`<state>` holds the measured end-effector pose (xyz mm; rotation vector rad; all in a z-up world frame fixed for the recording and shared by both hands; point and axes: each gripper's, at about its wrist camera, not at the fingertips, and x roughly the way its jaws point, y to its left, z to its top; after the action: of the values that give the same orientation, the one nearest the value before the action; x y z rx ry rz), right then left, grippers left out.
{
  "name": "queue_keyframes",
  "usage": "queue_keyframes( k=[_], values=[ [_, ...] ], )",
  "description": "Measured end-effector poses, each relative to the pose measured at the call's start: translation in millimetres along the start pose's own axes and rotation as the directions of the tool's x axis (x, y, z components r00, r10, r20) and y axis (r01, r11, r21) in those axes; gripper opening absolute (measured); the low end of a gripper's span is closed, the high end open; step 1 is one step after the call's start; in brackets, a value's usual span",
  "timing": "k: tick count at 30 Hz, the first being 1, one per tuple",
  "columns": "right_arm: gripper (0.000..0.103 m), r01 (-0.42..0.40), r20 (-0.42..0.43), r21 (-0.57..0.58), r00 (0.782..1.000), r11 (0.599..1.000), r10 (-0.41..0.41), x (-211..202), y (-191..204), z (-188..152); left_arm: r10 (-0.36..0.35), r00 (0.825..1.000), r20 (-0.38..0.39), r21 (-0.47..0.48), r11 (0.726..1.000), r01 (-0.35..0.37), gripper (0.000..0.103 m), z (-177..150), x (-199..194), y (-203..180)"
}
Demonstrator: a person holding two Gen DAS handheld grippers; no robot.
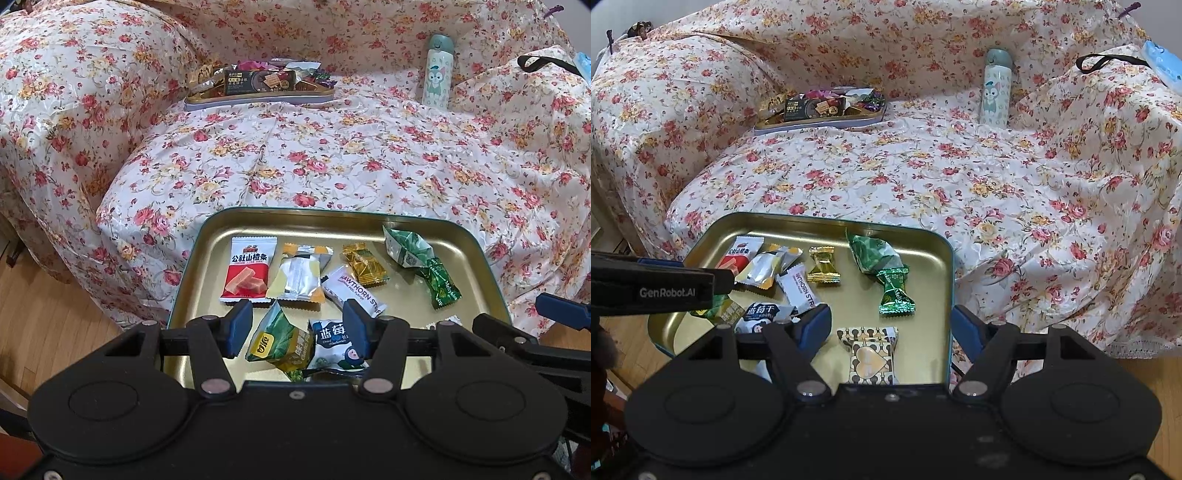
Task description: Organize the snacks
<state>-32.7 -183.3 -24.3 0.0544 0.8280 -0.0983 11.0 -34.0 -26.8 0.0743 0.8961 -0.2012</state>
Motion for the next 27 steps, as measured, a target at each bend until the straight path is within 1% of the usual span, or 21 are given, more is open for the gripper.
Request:
queue_keyframes(
  k=[8,16,27],
  values=[
    [0.074,0.001,-0.003,0.006,1.000,1.000,-0.001,1.2,-0.7,-0.1,-0.003,1.000,0.001,0.002,1.000,0.003,0.060,0.6,-0.5,-0.7],
    [0.074,0.001,-0.005,0.008,1.000,1.000,-0.001,1.6,-1.0,-0.8,0.004,1.000,-0.017,-0.003,1.000,-0.004,0.060,1.0,1.5,0.0],
    [0.074,0.000,-0.010,0.012,1.000,1.000,0.000,3.8,-2.0,-1.3,0.005,1.000,-0.013,0.001,1.000,-0.005,0.060,1.6,1.3,-1.3]
  ],
)
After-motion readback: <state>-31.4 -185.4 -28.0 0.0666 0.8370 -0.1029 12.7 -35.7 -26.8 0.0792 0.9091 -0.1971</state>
